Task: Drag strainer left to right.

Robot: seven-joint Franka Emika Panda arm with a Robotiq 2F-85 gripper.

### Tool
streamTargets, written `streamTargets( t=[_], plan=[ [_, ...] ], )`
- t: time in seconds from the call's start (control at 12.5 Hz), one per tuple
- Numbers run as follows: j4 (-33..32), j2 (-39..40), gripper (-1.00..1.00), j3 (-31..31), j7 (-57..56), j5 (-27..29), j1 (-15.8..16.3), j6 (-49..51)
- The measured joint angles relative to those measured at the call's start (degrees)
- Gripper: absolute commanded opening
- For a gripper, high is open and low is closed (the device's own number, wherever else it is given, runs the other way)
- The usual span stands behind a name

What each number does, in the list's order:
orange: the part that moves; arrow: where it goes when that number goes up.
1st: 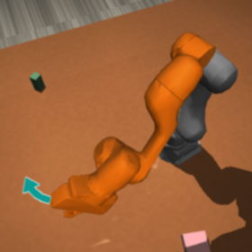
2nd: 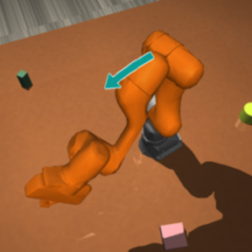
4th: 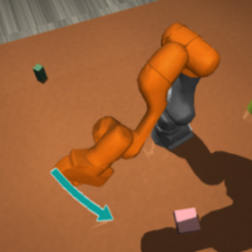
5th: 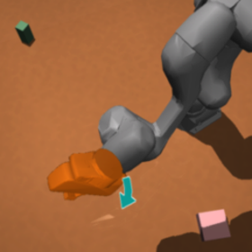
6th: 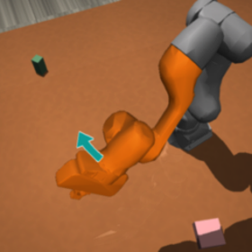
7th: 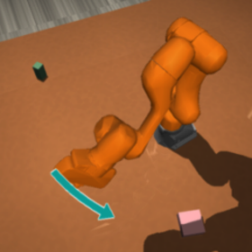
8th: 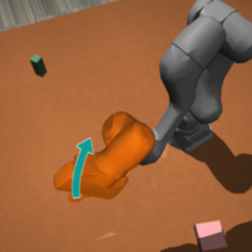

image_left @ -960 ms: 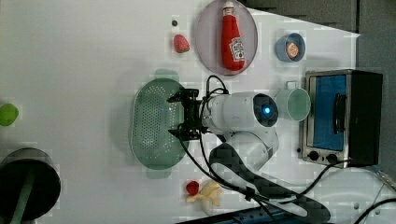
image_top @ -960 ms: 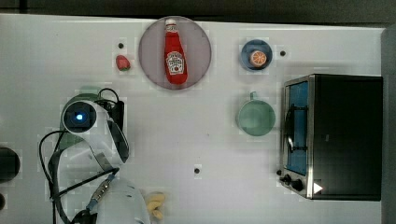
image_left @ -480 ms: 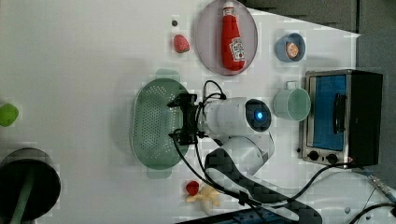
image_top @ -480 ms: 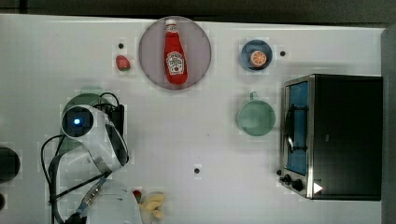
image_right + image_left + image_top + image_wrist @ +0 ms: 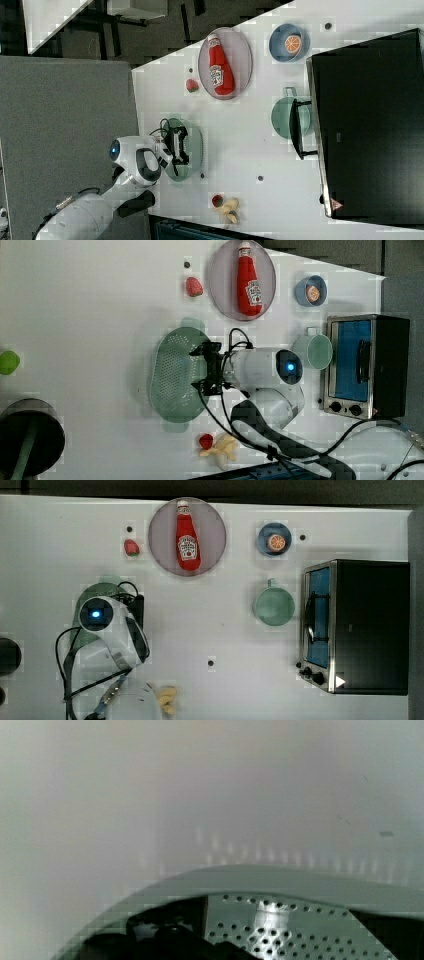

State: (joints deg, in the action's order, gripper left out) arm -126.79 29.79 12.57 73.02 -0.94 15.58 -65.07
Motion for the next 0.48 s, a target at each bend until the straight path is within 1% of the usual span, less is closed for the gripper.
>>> streamTargets(
  t=[0.24, 0.48],
  plan=[
    [-4.36, -2.52, 1.0, -1.85, -4.48, 1.39, -3.53, -0.06],
    [-4.48, -2.57, 1.0, -3.15, -9.85, 0.07, -6.74, -0.56]
  ],
)
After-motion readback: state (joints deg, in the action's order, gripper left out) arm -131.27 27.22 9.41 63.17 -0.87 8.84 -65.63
